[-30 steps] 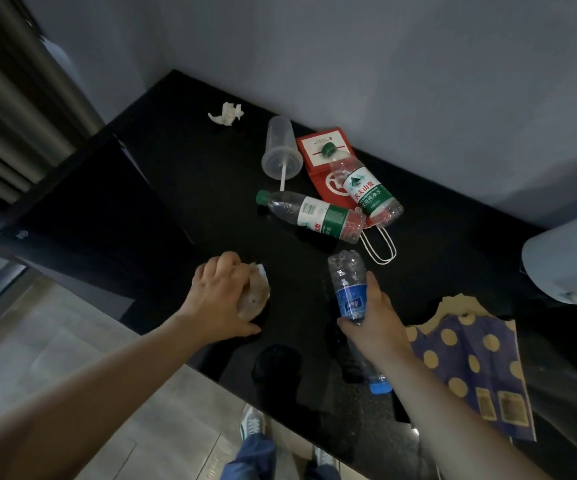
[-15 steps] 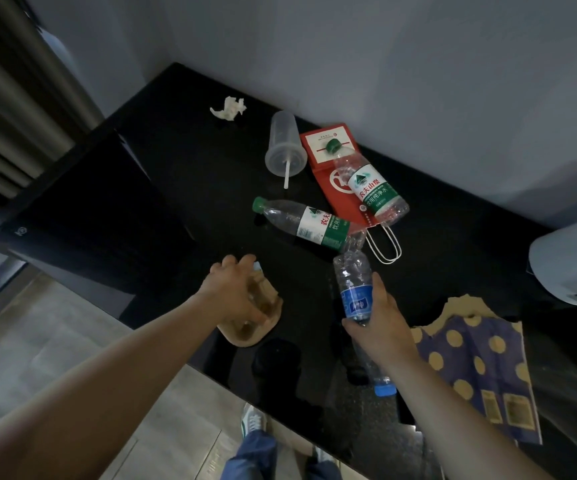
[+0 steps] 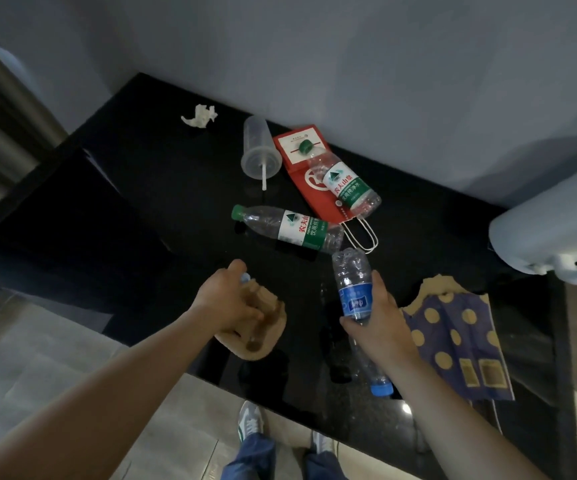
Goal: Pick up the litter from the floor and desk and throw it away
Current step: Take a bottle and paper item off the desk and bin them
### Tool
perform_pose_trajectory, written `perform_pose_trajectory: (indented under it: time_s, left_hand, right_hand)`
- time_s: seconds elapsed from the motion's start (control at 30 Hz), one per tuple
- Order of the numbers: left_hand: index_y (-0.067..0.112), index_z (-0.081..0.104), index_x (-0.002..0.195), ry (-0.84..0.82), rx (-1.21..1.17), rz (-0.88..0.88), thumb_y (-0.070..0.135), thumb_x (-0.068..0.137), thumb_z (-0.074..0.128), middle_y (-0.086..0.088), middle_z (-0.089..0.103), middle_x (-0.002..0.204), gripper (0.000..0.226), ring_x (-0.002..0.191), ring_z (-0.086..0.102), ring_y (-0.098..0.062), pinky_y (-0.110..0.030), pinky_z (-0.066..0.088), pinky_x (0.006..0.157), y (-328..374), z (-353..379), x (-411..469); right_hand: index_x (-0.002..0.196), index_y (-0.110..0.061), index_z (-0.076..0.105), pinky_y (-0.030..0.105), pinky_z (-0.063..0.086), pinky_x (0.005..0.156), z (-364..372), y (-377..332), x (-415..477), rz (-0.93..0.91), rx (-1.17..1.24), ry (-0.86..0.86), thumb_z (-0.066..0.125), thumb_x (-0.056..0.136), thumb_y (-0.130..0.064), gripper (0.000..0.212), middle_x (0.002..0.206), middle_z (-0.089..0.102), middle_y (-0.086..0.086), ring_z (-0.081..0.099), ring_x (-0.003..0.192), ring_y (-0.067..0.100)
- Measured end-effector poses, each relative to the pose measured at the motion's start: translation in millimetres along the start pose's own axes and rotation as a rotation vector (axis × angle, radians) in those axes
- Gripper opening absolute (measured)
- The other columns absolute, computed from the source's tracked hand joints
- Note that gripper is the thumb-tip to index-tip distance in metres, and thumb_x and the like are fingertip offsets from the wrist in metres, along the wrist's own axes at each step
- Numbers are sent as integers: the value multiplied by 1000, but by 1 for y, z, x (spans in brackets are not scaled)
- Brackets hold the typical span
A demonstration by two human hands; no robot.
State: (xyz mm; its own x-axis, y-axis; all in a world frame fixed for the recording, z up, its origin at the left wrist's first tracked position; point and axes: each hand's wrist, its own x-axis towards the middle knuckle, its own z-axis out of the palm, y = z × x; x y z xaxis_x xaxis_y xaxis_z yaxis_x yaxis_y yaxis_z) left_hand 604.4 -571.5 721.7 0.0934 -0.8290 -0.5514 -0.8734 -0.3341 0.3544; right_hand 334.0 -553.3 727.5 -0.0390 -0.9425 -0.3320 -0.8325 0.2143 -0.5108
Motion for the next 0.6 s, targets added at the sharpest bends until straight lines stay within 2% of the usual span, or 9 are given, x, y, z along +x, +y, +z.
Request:
perform_pose_trajectory:
  time_s: [0.07,0.2,0.3,0.37,0.43,0.5,0.6]
  left_hand:
    - [26,39,124,4,-64,25,52,67,78,4,54,94,74,77,55,-8,-22,47,62,3,2,-4]
    - [21,44,122,-14,-119,113,46,72,77,0,55,111,65,92,59,-15,-30,52,79,21,-1,-15]
    - [22,47,120,8,-207,191,37,77,75,0,60,106,53,92,60,-14,-31,52,81,39,-5,-28]
    - [23,49,117,20,-170,265,32,80,73,0,60,106,45,93,60,-13,-33,53,83,56,-6,-40]
    - [24,54,111,50,-154,340,30,81,72,1,62,105,36,91,60,-11,-31,52,84,77,-7,-55]
    - [19,58,109,84,-163,442,30,80,72,-1,63,106,34,94,60,-15,-28,49,85,104,-7,-72]
    - [20,58,104,60,-169,572,25,78,75,1,60,103,31,95,59,-14,-32,49,87,152,-5,-102]
  right_hand:
    - [151,-34,2,30,45,91,-3,2,-11,35,7,28,76,78,-34,104,142,42,5,53,118,19]
    - [151,-34,2,25,41,87,-10,7,-33,95,55,85,76,79,-34,103,141,43,3,53,118,18]
    - [152,-31,4,27,40,91,-21,11,-50,110,57,126,75,80,-33,101,142,43,2,49,122,18]
    - [152,-30,8,25,37,90,-32,17,-64,115,63,178,75,80,-34,98,141,44,0,48,123,16]
    - [152,-31,8,28,40,93,-48,25,-78,130,101,215,74,80,-33,97,139,47,-1,50,121,16]
    - [152,-31,5,34,43,98,-68,36,-95,154,174,244,73,81,-33,98,138,50,-2,52,120,17]
    - [153,-29,8,32,42,96,-101,58,-129,174,244,330,73,80,-38,98,140,47,-2,51,117,14]
